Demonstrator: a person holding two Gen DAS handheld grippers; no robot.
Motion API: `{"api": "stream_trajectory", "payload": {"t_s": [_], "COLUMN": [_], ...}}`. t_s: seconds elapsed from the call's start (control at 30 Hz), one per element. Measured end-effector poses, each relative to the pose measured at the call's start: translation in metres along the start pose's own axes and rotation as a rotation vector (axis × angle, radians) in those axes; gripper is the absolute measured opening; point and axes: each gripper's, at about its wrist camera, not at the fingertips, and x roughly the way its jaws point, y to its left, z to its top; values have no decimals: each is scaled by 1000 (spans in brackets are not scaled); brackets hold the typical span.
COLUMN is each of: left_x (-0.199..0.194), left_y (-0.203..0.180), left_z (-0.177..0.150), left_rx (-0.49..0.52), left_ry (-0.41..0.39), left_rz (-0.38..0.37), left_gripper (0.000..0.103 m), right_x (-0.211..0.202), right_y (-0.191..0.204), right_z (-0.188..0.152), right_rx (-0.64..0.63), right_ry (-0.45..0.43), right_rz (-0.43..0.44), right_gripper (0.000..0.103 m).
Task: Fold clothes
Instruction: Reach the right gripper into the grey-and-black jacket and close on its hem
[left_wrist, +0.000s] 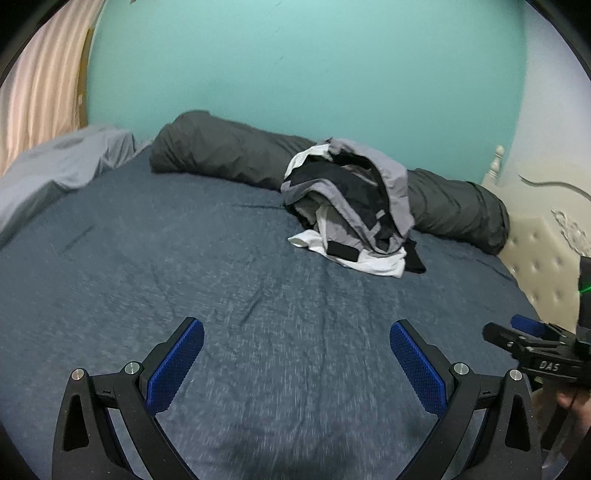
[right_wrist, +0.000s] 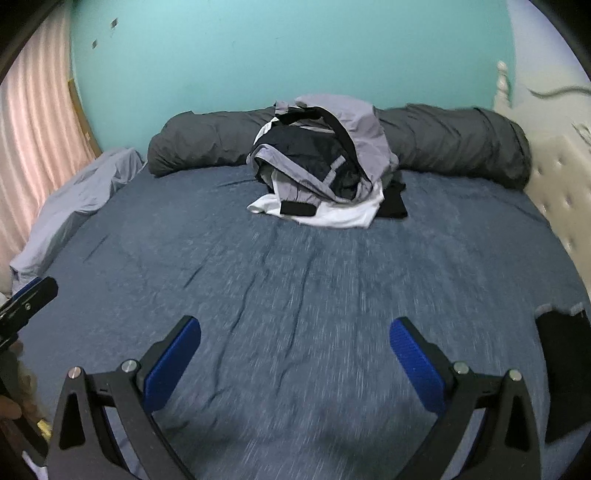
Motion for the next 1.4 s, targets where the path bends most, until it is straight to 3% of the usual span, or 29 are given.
{"api": "stream_trajectory", "payload": {"t_s": [0.27, 0.4, 0.57, 0.73, 0.9, 1.07, 1.1, 1.13, 1.2, 1.23, 1.37, 1.4], "left_x": [109, 149, 176, 197, 219, 229, 229, 229, 225, 223, 216, 213], "left_y": [35, 50, 66, 75, 87, 94, 94, 94, 95, 95, 95, 95], "left_z": [15, 18, 23, 25, 25, 22, 21, 20, 17, 16, 11, 9], "left_rx": [-136, -191, -247, -249, -278, -292, -290, -289, -290, -291, -293, -291], "left_ry": [39, 67, 86, 107, 149, 150, 151, 149, 139, 133, 113, 109], "left_rz": [17, 22, 17, 25, 32, 40, 39, 38, 37, 37, 34, 33], "left_gripper": [103, 103, 103, 103, 103, 103, 103, 103, 103, 103, 103, 103], "right_x": [127, 178, 245, 301, 344, 376, 382, 388, 397, 398, 382, 375], "right_y": [-8, -14, -19, -26, -16, -10, -10, -10, -12, -14, -22, -23], "right_z": [58, 82, 116, 153, 185, 206, 209, 211, 214, 214, 212, 209], "right_rx": [-62, -75, -73, -16, -72, -137, -148, -157, -169, -176, -168, -173], "right_ry": [33, -3, 34, 73, 49, 36, 39, 50, 73, 68, 14, -3], "right_rz": [-55, -94, -116, -72, -119, -148, -151, -151, -145, -157, -153, -142], "right_gripper": [103, 102, 100, 100, 97, 82, 66, 44, 33, 20, 3, 3]}}
